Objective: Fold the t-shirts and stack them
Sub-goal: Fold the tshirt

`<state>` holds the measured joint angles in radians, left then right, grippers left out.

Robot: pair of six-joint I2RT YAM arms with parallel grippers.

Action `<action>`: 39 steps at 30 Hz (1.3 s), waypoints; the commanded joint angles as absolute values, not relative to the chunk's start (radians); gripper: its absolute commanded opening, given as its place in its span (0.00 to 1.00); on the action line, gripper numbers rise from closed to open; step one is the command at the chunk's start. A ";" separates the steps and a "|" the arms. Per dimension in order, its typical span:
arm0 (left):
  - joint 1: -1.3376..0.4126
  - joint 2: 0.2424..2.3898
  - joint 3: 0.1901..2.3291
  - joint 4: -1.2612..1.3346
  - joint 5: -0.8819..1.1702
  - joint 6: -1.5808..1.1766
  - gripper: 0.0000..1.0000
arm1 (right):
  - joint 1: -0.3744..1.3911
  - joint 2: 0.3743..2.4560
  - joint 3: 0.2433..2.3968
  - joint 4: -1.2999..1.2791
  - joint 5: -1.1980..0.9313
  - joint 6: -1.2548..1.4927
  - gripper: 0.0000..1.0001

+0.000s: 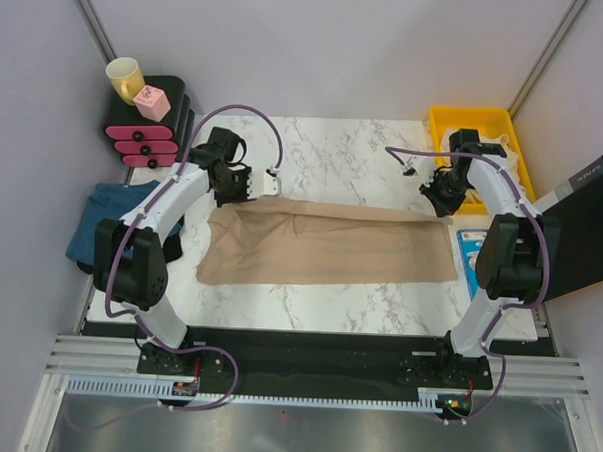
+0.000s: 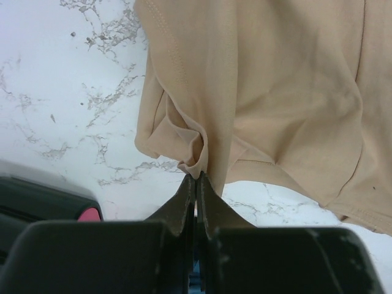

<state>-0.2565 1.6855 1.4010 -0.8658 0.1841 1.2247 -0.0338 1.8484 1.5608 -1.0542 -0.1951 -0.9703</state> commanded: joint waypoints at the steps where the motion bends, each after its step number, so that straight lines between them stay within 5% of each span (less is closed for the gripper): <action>1: -0.247 1.640 1.413 -0.871 0.172 1.308 0.02 | -0.009 1.807 1.502 -1.104 -0.161 -1.046 0.00; 30: -0.242 1.663 1.427 -1.157 0.314 1.391 0.02 | 0.054 1.802 1.405 -1.121 -0.077 -1.127 0.00; 32: -0.245 1.672 1.413 -1.179 0.313 1.394 0.02 | 0.060 1.807 1.397 -1.130 -0.071 -1.132 0.06; 34: -0.252 1.689 1.408 -1.209 0.313 1.400 0.14 | 0.064 1.813 1.393 -1.149 -0.066 -1.137 0.29; 35: -0.252 1.697 1.411 -1.227 0.316 1.404 0.38 | 0.066 1.815 1.391 -1.157 -0.064 -1.144 0.35; 36: -0.253 1.704 1.416 -1.264 0.316 1.407 0.46 | 0.067 1.816 1.391 -1.163 -0.061 -1.147 0.39; 39: -0.253 1.717 1.446 -1.316 0.316 1.417 0.55 | 0.067 1.818 1.394 -1.170 -0.055 -1.155 0.47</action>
